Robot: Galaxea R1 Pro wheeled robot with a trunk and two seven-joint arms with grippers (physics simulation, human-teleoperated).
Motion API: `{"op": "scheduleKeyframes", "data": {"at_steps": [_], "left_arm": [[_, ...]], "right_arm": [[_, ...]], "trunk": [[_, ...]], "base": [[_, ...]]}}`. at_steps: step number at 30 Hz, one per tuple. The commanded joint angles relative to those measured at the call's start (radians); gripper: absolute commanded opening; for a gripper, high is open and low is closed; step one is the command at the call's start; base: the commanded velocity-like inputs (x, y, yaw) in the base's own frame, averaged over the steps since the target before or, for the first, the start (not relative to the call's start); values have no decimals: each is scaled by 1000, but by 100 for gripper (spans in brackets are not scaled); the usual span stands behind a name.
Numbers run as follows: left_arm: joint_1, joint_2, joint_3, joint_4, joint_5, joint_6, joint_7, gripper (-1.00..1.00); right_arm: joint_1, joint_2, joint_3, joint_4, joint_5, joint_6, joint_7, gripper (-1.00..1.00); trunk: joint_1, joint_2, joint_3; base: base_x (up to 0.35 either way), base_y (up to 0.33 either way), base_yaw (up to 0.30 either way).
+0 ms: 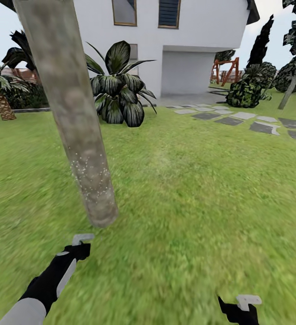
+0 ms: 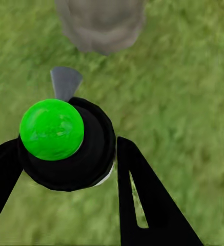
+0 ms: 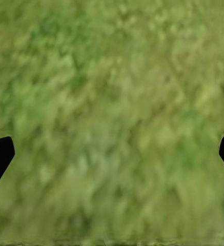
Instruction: In the garden, pick up the pesticide atomizer on the floor and spray pesticide onto both trees until each tree trunk is fully covered.
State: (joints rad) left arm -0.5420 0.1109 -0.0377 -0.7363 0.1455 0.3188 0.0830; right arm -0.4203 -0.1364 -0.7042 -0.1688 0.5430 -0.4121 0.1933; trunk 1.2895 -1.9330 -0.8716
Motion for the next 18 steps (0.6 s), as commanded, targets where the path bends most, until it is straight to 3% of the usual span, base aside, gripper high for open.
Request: {"op": "scheduleKeyframes", "data": {"at_steps": [1,3,7,11,14,15,17,18], "left_arm": [[1,-11,-43,1,-9,-15,1,-100],[2,-20,-98,5,-11,-32,1,-100],[3,-16,-126,33,-12,-40,-24,-100],[16,5,-151,38,-15,-41,-152,-100],[37,58,-154,38,-29,-45,-327,-100],[41,70,-155,39,-56,-56,-385,-100],[45,84,-154,73,-194,-129,-573,-100],[46,87,-151,142,-320,-211,-707,-100]], "right_arm": [[0,0,0,0,0,1,0,100],[0,0,0,1,0,2,0,100],[0,0,-1,1,0,3,0,100],[0,0,-1,2,0,3,0,100],[0,0,0,1,0,3,1,100],[0,0,0,0,-1,3,2,100],[-1,10,3,-3,-1,1,5,100],[-1,34,65,-23,21,2,8,100]], "trunk": [[0,0,0],[0,0,0],[0,0,0],[0,0,0],[0,0,0],[0,0,0],[0,0,0],[0,0,0]], "base": [[-282,187,-298],[-282,190,-298],[-263,210,-298],[-78,202,-300],[-5,87,-274],[-1,17,-114],[0,5,-35],[0,1,-6]]}}
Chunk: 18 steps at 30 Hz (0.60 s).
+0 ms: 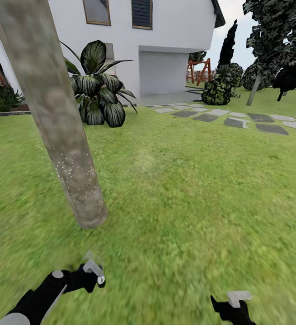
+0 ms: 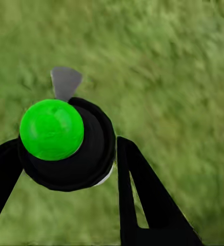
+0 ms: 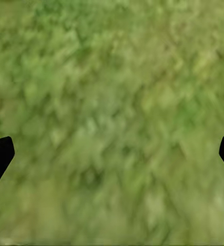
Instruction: In the garden, pick up the pesticide atomizer on the floor and spray pesticide onto both trees until each tree trunk is fully covered.
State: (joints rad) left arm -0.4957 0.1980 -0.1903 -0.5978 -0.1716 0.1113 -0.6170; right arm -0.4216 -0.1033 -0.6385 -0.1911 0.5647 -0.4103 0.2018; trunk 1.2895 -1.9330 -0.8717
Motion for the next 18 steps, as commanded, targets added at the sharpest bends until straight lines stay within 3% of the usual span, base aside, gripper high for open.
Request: {"op": "scheduleKeyframes", "data": {"at_steps": [1,2,3,4,6,7,8,10,12,15,16,18], "left_arm": [[0,1,3,36,-38,-49,-37,-100],[0,2,4,70,-59,-91,-55,-100],[0,3,3,106,-75,-121,-73,-100],[0,4,2,133,-114,-137,-94,-100],[-1,4,4,139,-183,-141,-122,-100],[-3,4,6,139,-210,-142,-134,-100],[-5,4,7,139,-220,-143,-138,-100],[-11,4,3,137,-230,-142,-143,-100],[-14,3,2,137,-231,-141,-154,-100],[-17,3,1,136,-246,-137,-177,-100],[-15,0,1,136,-273,-135,-180,-100],[-17,-8,2,135,-340,-132,-182,-100]], "right_arm": [[0,8,65,-24,29,1,1,100],[-2,18,151,-52,62,1,4,100],[-9,47,250,-89,88,3,31,100],[-25,86,353,-179,104,8,149,100],[-45,102,396,-312,105,42,318,100],[-63,109,406,-385,104,114,427,100],[-76,119,410,-421,103,162,486,100],[-101,139,413,-463,103,226,556,100],[-107,163,415,-466,106,234,566,100],[-110,173,425,-464,109,237,592,100],[-109,174,454,-464,110,237,632,100],[-110,175,555,-466,110,238,726,100]], "trunk": [[0,0,0],[0,0,0],[0,0,0],[0,0,0],[0,0,0],[0,0,0],[0,0,0],[0,0,0],[0,0,0],[0,0,0],[0,0,0],[0,0,0]], "base": [[0,0,-3],[0,0,-2],[0,0,0],[0,0,0],[0,0,0],[0,0,0],[0,0,0],[0,0,0],[0,0,0],[0,0,0],[0,0,0],[0,0,0]]}}
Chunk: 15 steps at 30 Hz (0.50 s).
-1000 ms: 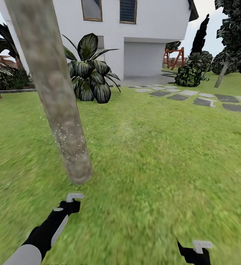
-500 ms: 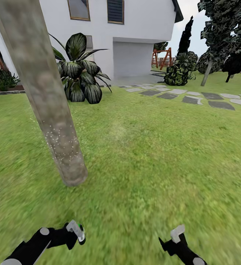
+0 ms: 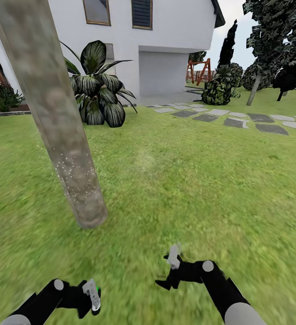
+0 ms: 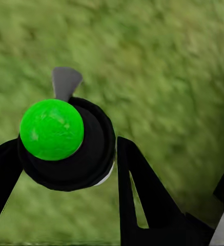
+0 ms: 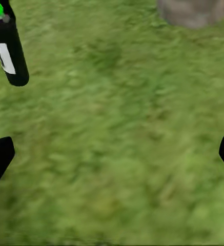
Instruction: In the garden, pick up the pesticide atomizer on the floor and spray pesticide onto both trees until each tree trunk is fully covered.
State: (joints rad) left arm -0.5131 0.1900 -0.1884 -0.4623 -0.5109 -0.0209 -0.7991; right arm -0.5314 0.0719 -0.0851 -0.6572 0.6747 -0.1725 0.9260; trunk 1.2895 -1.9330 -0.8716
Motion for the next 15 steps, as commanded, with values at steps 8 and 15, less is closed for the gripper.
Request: {"op": "scheduleKeyframes", "data": {"at_steps": [8,15], "left_arm": [[-2,-17,1,-9,-80,2,-21,-100],[-2,-84,1,-10,-166,37,-24,-100]], "right_arm": [[-1,0,202,-5,-1,1,49,-100],[-1,3,203,-52,-2,7,105,-100]], "trunk": [[0,0,0],[0,0,0]], "base": [[0,0,0],[0,0,0]]}}
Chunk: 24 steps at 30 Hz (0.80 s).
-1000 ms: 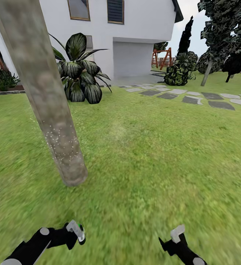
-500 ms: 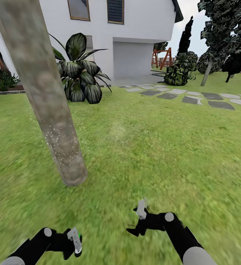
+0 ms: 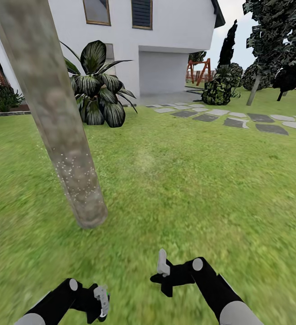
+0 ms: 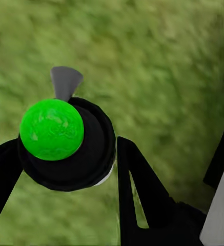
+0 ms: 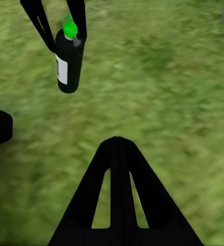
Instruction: In the garden, pick up the pesticide atomizer on the floor and spray pesticide onto both trees until each tree trunk is fully covered.
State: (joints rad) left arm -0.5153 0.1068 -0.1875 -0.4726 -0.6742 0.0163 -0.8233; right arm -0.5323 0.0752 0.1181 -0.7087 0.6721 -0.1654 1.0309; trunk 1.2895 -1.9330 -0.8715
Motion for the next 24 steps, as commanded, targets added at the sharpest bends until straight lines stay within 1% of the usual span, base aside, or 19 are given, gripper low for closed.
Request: {"op": "scheduleKeyframes", "data": {"at_steps": [1,3,5,8,9,10,11,12,13,14,18,19,21,24], "left_arm": [[0,-7,-1,0,-4,0,0,-100],[0,-24,-1,0,-5,-1,0,-100],[0,-39,-1,0,-6,-1,0,-100],[0,-71,-1,-1,-7,-1,-3,-100],[0,-83,-1,-1,-7,-1,-5,-100],[0,-106,-4,-1,-8,-1,-6,-100],[1,-115,-16,-1,-9,0,-6,-100],[1,-124,-40,-2,-10,1,-5,-100],[0,-132,-56,-8,-10,3,-4,-100],[0,-140,-62,-17,-10,4,-4,-100],[-7,-154,-67,-29,-10,8,-1,-100],[-15,-159,-67,-29,-10,9,2,-100],[-19,-161,-67,-29,-10,10,2,-100],[-20,-161,-66,-29,-7,9,-1,-100]], "right_arm": [[0,0,0,-2,0,9,3,-100],[0,0,0,-5,0,31,6,-100],[0,0,0,-5,-1,36,7,-100],[0,0,0,-5,-2,38,8,-100],[0,0,0,-5,-2,38,8,-100],[0,0,0,-5,-2,38,8,-100],[0,0,0,-5,-2,38,8,-100],[0,0,0,-5,-2,38,8,-100],[0,0,1,-5,-2,38,8,-100],[0,0,0,-5,-3,38,8,-100],[0,7,1,-4,-4,38,8,-100],[0,14,1,-3,-5,38,8,-100],[0,26,2,-2,-4,38,8,-100],[0,30,2,-2,-4,38,8,-100]], "trunk": [[0,0,0],[0,0,0],[0,0,0],[0,0,0],[0,0,0],[0,0,0],[0,0,0],[0,0,0],[0,0,0],[0,0,0],[0,0,0],[0,0,0],[0,0,0],[0,0,0]], "base": [[0,0,0],[0,0,0],[0,0,0],[0,0,0],[0,0,0],[0,0,0],[0,0,0],[0,0,0],[0,0,0],[0,0,0],[0,0,0],[0,0,0],[0,0,0],[0,0,0]]}}
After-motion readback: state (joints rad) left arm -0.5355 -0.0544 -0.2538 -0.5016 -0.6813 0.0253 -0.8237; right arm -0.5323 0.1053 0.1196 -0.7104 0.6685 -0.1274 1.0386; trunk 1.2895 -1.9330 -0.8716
